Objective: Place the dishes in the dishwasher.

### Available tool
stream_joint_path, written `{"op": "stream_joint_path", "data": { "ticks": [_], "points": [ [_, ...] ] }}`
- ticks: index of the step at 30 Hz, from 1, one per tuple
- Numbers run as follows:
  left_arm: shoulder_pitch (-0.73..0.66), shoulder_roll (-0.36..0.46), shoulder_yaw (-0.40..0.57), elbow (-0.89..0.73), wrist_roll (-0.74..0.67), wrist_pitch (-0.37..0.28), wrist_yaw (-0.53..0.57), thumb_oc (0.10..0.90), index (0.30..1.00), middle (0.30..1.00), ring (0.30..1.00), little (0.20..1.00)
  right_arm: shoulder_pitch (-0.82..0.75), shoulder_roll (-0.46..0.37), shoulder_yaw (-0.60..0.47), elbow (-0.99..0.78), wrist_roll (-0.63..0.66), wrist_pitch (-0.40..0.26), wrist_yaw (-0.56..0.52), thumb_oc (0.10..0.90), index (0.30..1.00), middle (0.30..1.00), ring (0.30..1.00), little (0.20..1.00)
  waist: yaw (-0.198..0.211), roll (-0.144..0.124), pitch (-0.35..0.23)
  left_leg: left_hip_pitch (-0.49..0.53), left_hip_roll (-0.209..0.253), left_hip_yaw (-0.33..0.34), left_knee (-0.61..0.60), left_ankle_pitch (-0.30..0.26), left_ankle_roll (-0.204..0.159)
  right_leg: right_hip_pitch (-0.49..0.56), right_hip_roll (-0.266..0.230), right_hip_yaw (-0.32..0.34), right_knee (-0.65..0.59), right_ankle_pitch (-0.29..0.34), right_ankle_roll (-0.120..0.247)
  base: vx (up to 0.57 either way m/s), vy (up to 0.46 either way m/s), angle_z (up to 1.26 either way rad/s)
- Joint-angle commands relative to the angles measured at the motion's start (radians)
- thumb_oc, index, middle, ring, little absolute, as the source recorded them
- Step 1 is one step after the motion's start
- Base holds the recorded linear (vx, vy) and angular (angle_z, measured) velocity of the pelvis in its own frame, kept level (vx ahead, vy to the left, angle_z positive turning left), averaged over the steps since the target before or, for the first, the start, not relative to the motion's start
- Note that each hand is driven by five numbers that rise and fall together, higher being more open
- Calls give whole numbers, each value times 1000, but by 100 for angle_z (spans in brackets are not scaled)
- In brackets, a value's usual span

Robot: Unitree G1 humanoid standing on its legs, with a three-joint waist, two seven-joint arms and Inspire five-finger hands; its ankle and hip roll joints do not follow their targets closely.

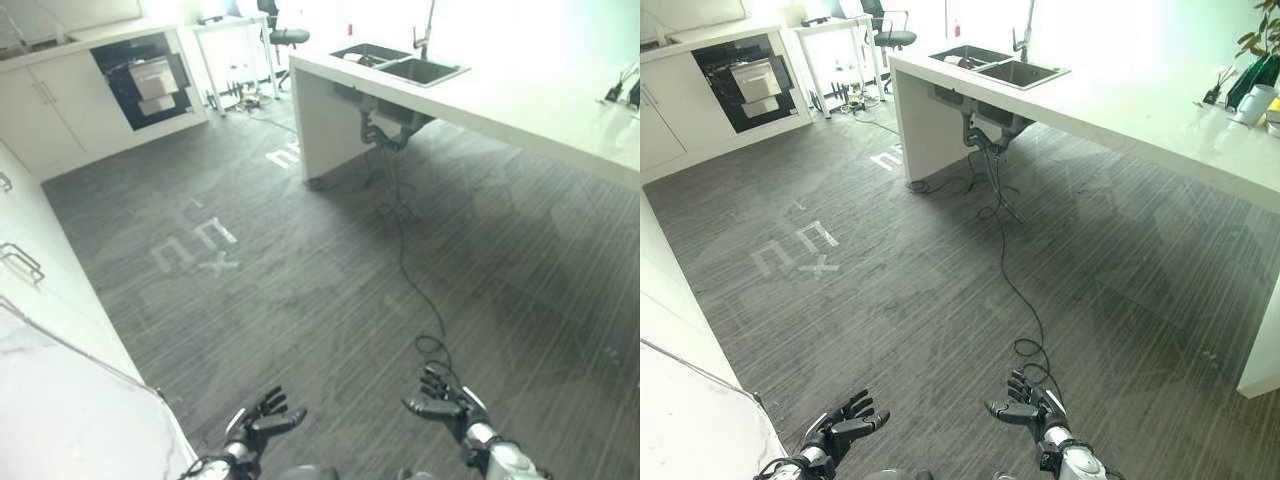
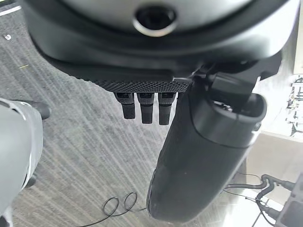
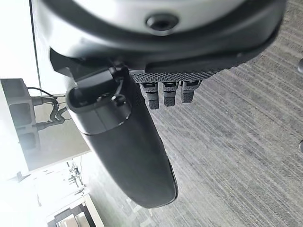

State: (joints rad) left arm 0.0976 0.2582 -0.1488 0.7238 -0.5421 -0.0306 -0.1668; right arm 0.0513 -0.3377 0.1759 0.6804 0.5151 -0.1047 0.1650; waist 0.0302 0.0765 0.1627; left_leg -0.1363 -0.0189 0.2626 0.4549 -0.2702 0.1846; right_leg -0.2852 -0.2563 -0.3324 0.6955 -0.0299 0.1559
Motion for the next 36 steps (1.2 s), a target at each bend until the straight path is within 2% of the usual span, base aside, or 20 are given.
{"op": "stream_joint_path", "data": {
  "ticks": [1,3,5,7,8,9,11,13,14,15,17,19,20,22,24,25,28,32,33,36],
  "points": [
    [-38,49,38,-89,9,-74,-27,800,900,900,900,900,-52,-1,-23,-87,13,-71,19,800,900,900,900,900,-32,-36,76,163,-11,-54,-155,-37,-104,92,29,-52,-274,111,16,385,-82,-24],
    [-31,56,35,-102,15,-76,-28,800,900,900,900,900,-46,-9,-37,-104,2,-60,14,800,900,900,900,900,-53,-59,84,200,-43,-79,-155,-76,-104,60,16,-38,-396,168,41,502,-156,4],
    [-19,60,28,-113,23,-83,-37,800,900,900,900,900,-24,-9,-62,-123,-8,-50,14,800,900,900,900,900,-71,-76,86,259,-80,-112,-155,-130,-97,-31,-33,11,-396,187,57,716,-207,14],
    [-7,54,29,-112,42,-72,-37,800,900,900,900,900,-12,-10,-73,-116,-3,-56,15,800,900,900,900,900,-73,-70,74,316,-79,-120,-155,-125,-117,11,-19,0,-396,128,27,884,-255,20],
    [-4,43,29,-105,50,-63,-28,800,900,900,900,900,-21,-17,-66,-102,4,-65,21,800,900,900,900,900,-78,-61,61,353,-66,-127,-155,-74,-141,35,20,9,-396,80,4,1036,-300,-11],
    [-2,32,22,-100,48,-69,-5,800,900,900,900,900,-32,-31,-43,-106,-6,-74,23,800,900,900,900,900,-78,-50,46,403,-48,-122,-155,109,-207,82,70,12,-396,5,-52,889,-252,-8],
    [-10,19,26,-70,19,-90,5,800,900,900,900,900,-44,-61,-26,-106,-35,-87,35,800,900,900,900,900,-75,-41,25,350,-22,-122,53,293,-289,123,111,-9,-396,-70,-122,669,-177,-2],
    [-4,15,29,-61,22,-103,-12,800,900,900,900,900,-46,-88,-29,-98,-37,-104,37,800,900,900,900,900,-61,-60,24,233,-24,-125,309,353,-312,159,116,-5,-396,-122,-164,445,-156,-10],
    [4,17,33,-68,39,-104,-28,800,900,900,900,900,-47,-103,-42,-93,-25,-108,41,800,900,900,900,900,-46,-86,38,91,8,-107,542,355,-317,195,106,1,-396,-151,-188,464,-206,-11],
    [10,23,31,-78,52,-99,-43,800,900,900,900,900,-51,-112,-54,-88,-8,-114,41,800,900,900,900,900,-29,-83,60,-31,67,-101,666,311,-322,249,133,12,-396,-193,-203,387,-129,9],
    [7,20,23,-62,62,-118,-50,800,900,900,900,900,-61,-110,-59,-75,0,-131,39,800,900,900,900,900,-5,-95,80,-124,56,-55,565,277,-265,274,124,25,-396,-196,-191,383,62,33],
    [5,11,26,-43,66,-135,-44,800,900,900,900,900,-76,-99,-46,-71,-8,-123,25,800,900,900,900,900,13,-93,88,-123,63,-24,249,245,-221,284,137,61,-396,-208,-170,465,249,-41],
    [8,13,24,-41,65,-139,-43,800,900,900,900,900,-76,-93,-47,-74,-14,-115,16,800,900,900,900,900,12,-88,87,-96,87,2,85,253,-221,289,141,65,-396,-219,-157,478,325,-92],
    [29,6,21,-44,70,-153,-40,800,900,900,900,900,-69,-84,-39,-66,-9,-122,4,800,900,900,900,900,44,-59,94,-118,60,-83,-155,294,-240,319,171,115,-396,-237,-134,494,384,-58],
    [41,6,28,-50,76,-160,-51,800,900,900,900,900,-55,-81,-43,-55,-7,-148,4,800,900,900,900,900,61,-44,89,-174,78,-88,-155,291,-248,345,177,119,-396,-253,-126,416,321,-113],
    [47,9,33,-50,76,-158,-55,800,900,900,900,900,-56,-79,-41,-42,-11,-156,-3,800,900,900,900,900,63,-37,79,-163,77,-70,-155,246,-235,370,178,106,-396,-267,-115,419,323,-97],
    [38,7,49,-37,107,-140,-47,800,900,900,900,900,-64,-60,-41,-7,18,-165,-12,800,900,900,900,900,69,-31,63,-110,26,-110,-155,188,-190,435,179,98,-396,-184,-77,409,328,-14],
    [10,42,43,-6,122,-145,-18,800,900,900,900,900,-41,-17,-46,-10,-34,-187,6,800,900,900,900,900,41,6,53,-11,-4,-85,-155,106,-91,277,130,79,124,7,-3,304,323,-1],
    [8,51,41,-11,112,-151,-8,800,900,900,900,900,-38,-16,-37,-20,-23,-182,7,800,900,900,900,900,31,15,59,13,0,-80,-155,86,-81,217,115,60,175,3,-13,223,236,-3],
    [10,73,49,-54,75,-143,2,800,900,900,900,900,-46,-17,-24,-39,-37,-173,7,800,900,900,900,900,12,25,82,61,10,-88,-155,58,-99,125,84,-6,17,-37,-36,207,30,-10]
  ]
}}
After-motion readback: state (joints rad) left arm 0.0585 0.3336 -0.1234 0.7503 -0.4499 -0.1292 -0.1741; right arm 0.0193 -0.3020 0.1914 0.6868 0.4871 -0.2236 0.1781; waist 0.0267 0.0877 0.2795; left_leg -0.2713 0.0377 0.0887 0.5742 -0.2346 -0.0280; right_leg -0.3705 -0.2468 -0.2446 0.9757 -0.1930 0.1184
